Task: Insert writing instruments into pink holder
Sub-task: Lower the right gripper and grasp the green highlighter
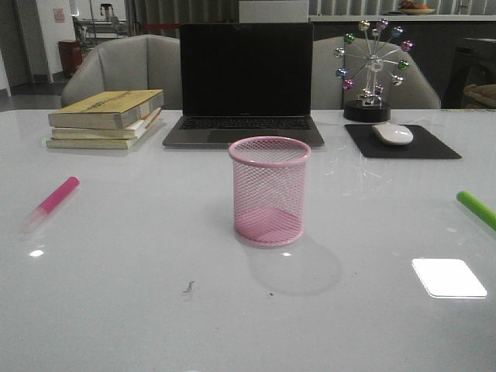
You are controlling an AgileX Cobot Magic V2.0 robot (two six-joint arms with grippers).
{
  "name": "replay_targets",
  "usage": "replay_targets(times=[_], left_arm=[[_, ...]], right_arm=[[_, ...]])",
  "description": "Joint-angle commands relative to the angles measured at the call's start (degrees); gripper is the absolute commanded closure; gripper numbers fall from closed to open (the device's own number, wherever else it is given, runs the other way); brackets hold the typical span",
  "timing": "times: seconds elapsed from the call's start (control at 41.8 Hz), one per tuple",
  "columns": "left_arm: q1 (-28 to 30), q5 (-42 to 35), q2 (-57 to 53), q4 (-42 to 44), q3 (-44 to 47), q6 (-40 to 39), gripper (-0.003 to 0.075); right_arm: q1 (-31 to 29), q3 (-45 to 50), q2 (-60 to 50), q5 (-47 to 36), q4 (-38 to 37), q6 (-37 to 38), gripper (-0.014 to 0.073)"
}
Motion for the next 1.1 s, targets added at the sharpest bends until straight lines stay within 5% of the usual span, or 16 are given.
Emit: replay_targets(times=[0.0,0.503,1.077], left_arm=[[-4.2,-3.8,0.2,-1.4,-1.8,0.5,0.0172],[-28.7,-4.2,0.2,-1.7,-1.8,0.5,0.0241],[-30.6,-4.3,0.2,-1.7,-1.8,0.5,0.0246]], right_arm=[[-0.3,-3.2,4.2,-4.9,-0.9,0.1,0.0069],[-2.1,-24.1,35.6,-6.1,-0.9,1.2,0.0075],[-2.7,-46.0,60.6,-3.1,-3.7,1.1,0.0075]])
